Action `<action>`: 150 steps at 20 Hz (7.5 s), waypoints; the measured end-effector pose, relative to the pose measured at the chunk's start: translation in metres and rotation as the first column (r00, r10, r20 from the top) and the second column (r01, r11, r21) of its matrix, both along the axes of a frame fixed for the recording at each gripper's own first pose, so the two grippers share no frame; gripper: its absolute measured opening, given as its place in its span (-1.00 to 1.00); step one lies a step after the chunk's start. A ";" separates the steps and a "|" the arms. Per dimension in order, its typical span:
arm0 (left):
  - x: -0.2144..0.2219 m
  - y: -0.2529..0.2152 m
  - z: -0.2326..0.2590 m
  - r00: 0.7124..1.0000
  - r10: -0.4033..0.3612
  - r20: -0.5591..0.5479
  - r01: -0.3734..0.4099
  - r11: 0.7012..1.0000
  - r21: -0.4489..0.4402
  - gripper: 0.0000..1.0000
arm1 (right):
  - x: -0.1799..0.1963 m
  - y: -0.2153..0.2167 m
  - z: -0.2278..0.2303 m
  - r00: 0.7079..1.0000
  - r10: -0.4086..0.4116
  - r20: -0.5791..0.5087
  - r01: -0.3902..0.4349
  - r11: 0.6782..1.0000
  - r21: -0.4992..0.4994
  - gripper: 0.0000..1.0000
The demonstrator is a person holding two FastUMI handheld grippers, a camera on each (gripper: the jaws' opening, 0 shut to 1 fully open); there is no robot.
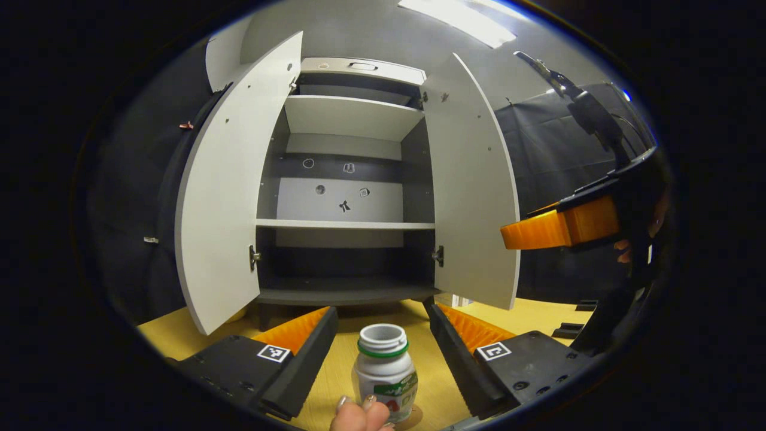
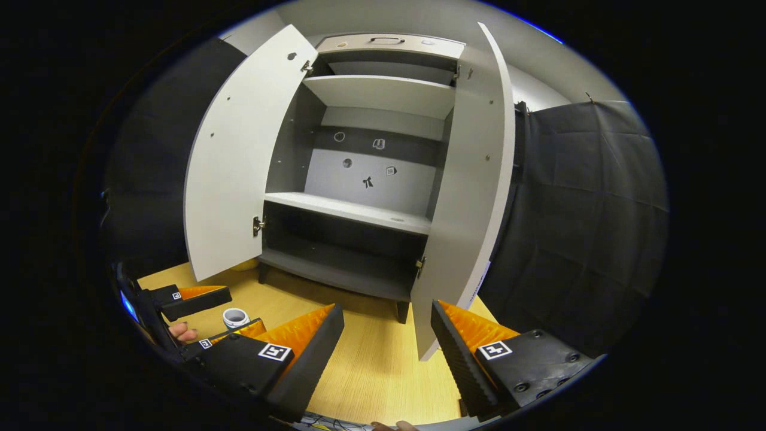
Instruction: Grasp the bottle in the cabinet with the left hand and place it on the coaster, then close the right door with the right hand and the left door with the left hand.
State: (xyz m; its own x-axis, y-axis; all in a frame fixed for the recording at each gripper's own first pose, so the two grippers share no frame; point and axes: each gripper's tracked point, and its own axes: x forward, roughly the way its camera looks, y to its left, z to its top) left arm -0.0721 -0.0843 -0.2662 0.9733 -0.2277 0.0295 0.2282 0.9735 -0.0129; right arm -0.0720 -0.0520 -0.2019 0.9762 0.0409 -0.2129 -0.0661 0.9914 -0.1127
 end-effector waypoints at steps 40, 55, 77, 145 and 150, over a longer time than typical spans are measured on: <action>0.051 -0.062 0.213 0.993 0.084 -0.085 -0.092 0.991 -0.093 0.94 | 0.119 -0.087 0.171 0.953 0.251 0.169 -0.292 0.908 0.299 0.91; 0.052 0.073 0.216 0.982 0.169 -0.079 -0.174 0.983 -0.057 0.94 | 0.186 0.039 0.169 0.961 0.227 0.160 -0.269 0.903 0.335 0.93; 0.057 0.136 0.215 0.993 0.110 -0.046 -0.113 0.990 -0.088 0.94 | 0.276 0.082 0.160 0.973 -0.098 0.207 0.047 0.970 0.240 0.93; 0.137 0.106 0.282 0.986 0.158 0.062 -0.157 0.988 -0.009 0.84 | 0.160 -0.006 0.206 0.966 0.076 0.246 -0.122 0.977 0.177 0.94; 0.129 0.113 0.278 0.972 0.235 0.026 -0.235 0.972 -0.006 0.84 | 0.153 -0.003 0.205 0.969 0.069 0.237 -0.117 0.974 0.193 0.94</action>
